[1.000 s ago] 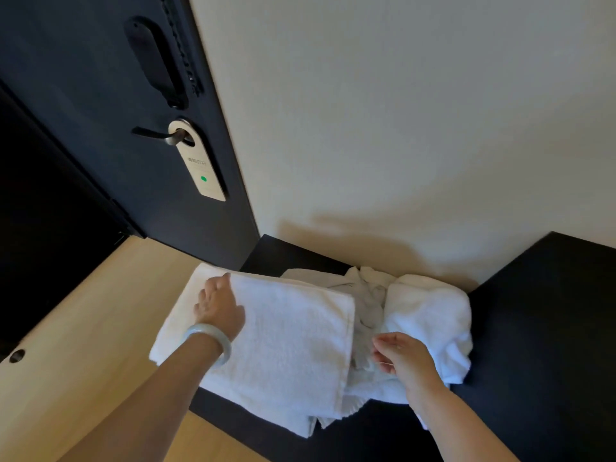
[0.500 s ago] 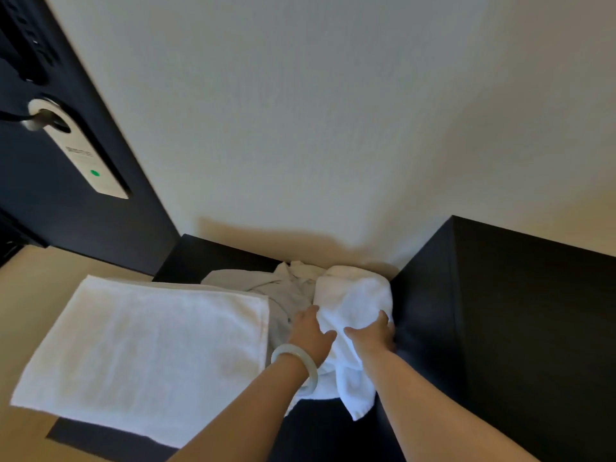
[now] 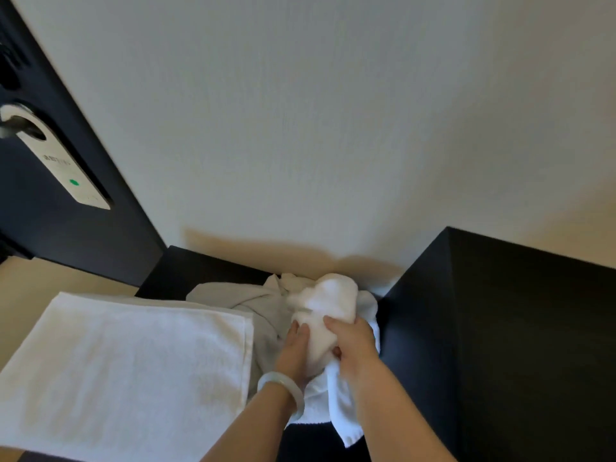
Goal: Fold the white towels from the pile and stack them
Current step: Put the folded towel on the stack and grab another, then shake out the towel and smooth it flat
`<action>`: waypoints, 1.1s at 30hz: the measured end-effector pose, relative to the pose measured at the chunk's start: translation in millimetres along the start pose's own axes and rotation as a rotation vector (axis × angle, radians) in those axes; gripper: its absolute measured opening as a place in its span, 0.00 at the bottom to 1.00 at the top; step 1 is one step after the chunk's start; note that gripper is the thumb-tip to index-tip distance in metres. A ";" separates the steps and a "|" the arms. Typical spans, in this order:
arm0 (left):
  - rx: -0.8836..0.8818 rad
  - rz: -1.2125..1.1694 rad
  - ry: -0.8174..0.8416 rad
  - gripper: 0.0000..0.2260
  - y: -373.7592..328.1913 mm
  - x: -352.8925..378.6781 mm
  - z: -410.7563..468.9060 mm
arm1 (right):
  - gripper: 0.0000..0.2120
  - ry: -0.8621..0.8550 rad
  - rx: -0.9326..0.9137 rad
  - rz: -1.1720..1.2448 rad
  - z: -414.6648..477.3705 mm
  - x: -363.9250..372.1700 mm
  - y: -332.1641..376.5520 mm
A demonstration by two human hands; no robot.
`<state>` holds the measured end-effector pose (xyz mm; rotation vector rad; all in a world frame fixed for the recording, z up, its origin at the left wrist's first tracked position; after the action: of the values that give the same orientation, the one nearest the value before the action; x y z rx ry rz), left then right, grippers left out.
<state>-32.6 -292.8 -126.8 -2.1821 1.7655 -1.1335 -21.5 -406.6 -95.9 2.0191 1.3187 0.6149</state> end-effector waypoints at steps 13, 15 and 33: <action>0.568 0.570 0.526 0.18 -103.6 208.0 -175.6 | 0.20 0.111 -0.532 0.059 -289.3 -212.1 234.0; 0.655 0.760 0.483 0.21 -94.7 237.6 -190.8 | 0.21 0.086 -0.495 0.068 -312.8 -268.3 239.4; 0.412 1.965 0.149 0.29 95.8 374.6 -142.9 | 0.30 -0.242 -0.340 -1.174 -201.2 -485.0 89.8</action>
<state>-179.2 -602.5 102.3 0.3214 2.1088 -0.7453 -290.4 -827.7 88.9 0.7599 1.7767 0.0160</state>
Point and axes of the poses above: each hand's wrist, its own z-axis towards the middle knuckle, its own x-axis out of the palm, y = z × x, the point moved 4 cm from there along z, towards the middle knuckle, and after that the axes turned 11 degrees about y, right-handed, at the moved point
